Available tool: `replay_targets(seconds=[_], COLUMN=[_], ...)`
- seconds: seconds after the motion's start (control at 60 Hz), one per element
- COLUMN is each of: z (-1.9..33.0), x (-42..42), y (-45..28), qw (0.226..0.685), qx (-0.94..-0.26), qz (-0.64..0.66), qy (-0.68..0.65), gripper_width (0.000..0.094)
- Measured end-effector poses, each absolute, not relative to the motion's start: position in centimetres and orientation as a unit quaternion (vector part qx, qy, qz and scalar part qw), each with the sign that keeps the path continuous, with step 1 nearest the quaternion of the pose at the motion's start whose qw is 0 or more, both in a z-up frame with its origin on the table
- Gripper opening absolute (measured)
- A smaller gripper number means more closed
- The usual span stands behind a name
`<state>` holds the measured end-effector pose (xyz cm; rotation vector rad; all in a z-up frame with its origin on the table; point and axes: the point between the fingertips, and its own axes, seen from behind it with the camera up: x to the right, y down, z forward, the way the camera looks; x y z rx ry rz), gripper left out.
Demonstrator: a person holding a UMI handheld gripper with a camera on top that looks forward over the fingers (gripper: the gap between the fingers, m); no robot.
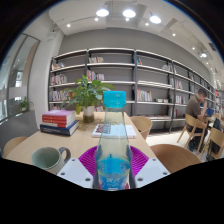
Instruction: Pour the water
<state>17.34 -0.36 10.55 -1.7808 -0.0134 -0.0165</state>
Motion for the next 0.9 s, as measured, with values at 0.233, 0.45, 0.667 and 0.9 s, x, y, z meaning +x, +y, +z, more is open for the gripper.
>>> replay_targets(seconds=[0.233, 0.45, 0.667, 0.9], z=[9.1, 7.5, 6.3, 11.9], x=[17.9, 16.4, 10.5, 3.3], y=[-1.0, -7.9, -18.4, -22.5], qw=[0.594, 0.543, 0.470, 0.470], qx=[-0.804, -0.839, -0.882, -0.882], qz=[-0.031, -0.018, -0.002, 0.024], qy=[0.008, 0.023, 0.028, 0.021], gripper_width=[0.0658, 0.0810, 0.0820, 0.0825])
